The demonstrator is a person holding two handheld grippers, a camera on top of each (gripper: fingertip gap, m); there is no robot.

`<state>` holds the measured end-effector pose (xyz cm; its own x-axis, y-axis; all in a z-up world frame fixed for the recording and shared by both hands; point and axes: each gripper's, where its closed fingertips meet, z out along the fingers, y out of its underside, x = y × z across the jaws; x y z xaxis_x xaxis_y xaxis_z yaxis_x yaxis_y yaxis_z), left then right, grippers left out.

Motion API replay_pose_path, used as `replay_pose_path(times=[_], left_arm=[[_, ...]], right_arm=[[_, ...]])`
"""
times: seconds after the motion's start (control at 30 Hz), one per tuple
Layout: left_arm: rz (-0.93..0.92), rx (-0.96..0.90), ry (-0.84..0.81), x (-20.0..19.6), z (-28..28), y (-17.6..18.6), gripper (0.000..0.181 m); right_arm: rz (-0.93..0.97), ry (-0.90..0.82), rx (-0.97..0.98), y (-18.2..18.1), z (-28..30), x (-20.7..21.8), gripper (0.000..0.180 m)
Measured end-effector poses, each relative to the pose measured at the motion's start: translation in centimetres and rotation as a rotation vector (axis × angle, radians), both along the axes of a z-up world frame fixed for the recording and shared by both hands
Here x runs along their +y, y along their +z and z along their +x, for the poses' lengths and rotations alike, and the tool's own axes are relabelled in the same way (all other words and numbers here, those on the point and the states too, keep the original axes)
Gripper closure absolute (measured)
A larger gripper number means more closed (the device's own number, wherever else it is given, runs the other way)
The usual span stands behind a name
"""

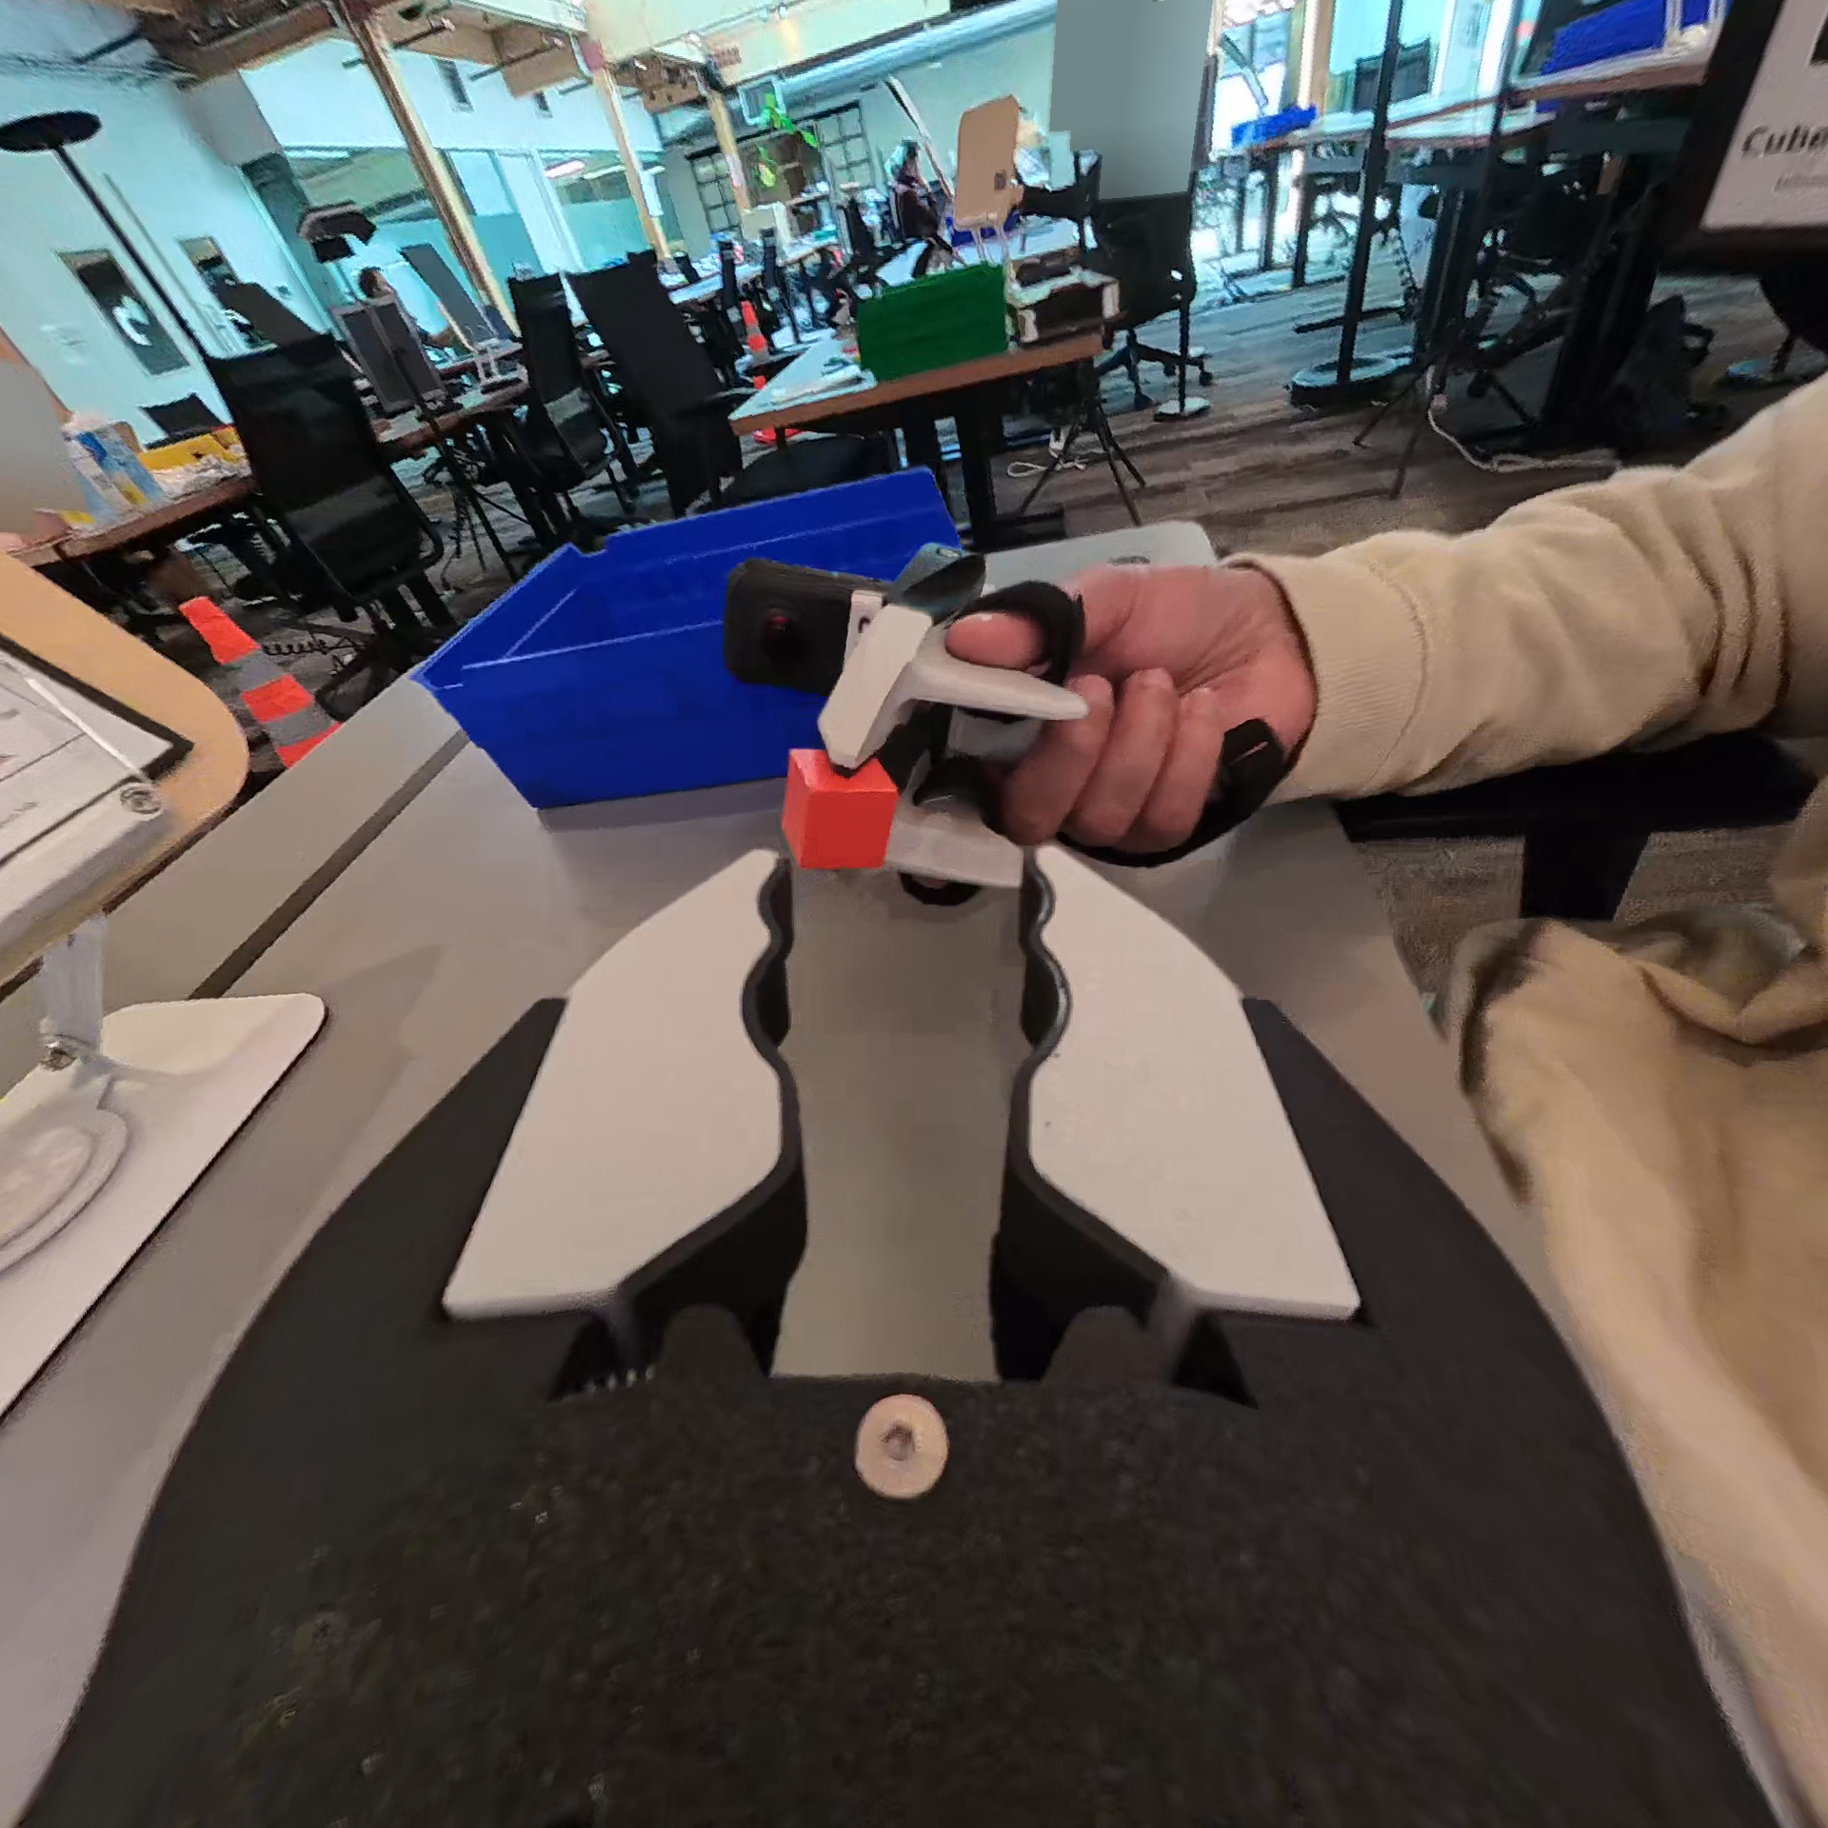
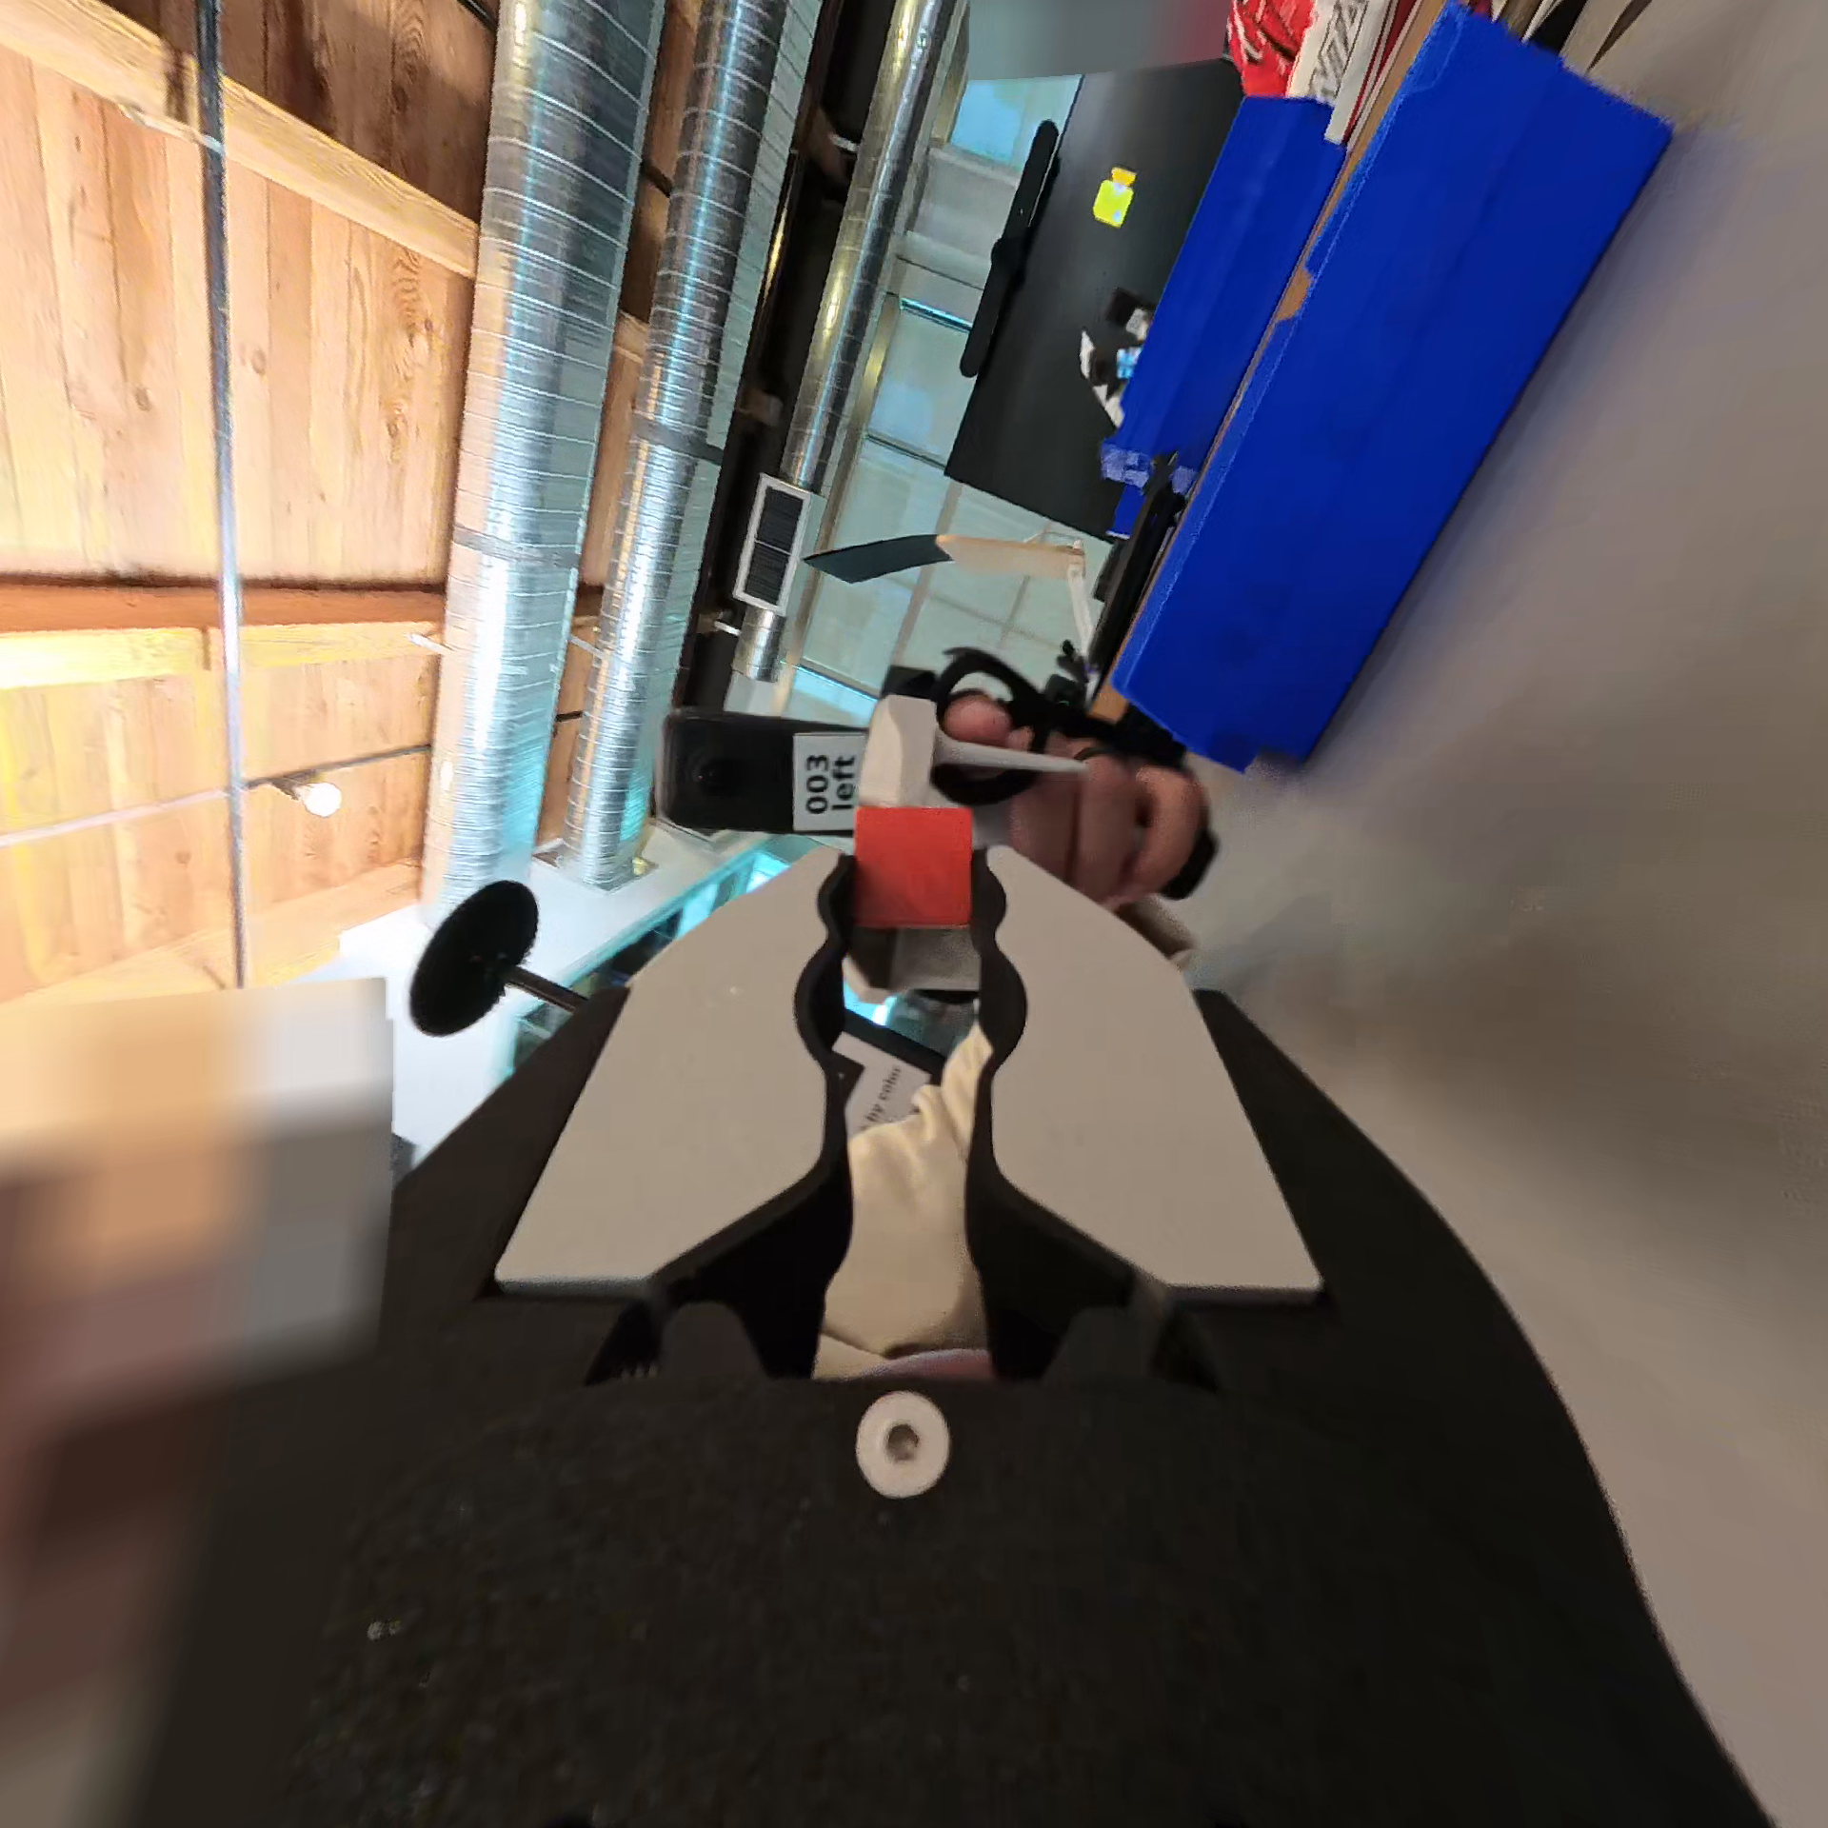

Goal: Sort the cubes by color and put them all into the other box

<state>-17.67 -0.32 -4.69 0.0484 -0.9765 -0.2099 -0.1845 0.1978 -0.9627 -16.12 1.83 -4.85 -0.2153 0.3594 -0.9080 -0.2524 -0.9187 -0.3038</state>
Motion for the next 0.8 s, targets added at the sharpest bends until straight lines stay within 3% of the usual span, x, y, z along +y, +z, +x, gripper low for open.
replay_pose_path(times=[0.23,0.33,0.43,0.6,0.7,0.8], left_arm=[[-0.193,-0.077,0.406,-2.3,-6.3,1.1,0.127],[-0.24,-0.106,0.661,-2.2,-9.9,-1.1,0.129],[-0.131,0.013,0.866,-1.7,-13.0,-3.6,0.13],[-0.155,0.025,0.846,-2.3,-12.6,-4.4,0.131],[-0.186,0.04,0.815,-2.6,-11.8,-5.1,0.132],[-0.185,0.063,0.797,-2.8,-11.3,-5.6,0.132]], right_arm=[[0.279,-0.198,-0.24,-1.0,3.2,-2.6,0.158],[0.397,-0.344,-0.367,-1.6,5.1,-3.7,0.158],[0.513,-0.505,-0.548,-2.8,6.9,-4.5,0.158],[0.601,-0.617,-0.696,-3.3,8.7,-5.0,0.157],[0.704,-0.737,-0.786,-0.4,12.1,-3.9,0.157],[0.69,-0.885,-0.981,3.0,19.2,0.1,0.158]])
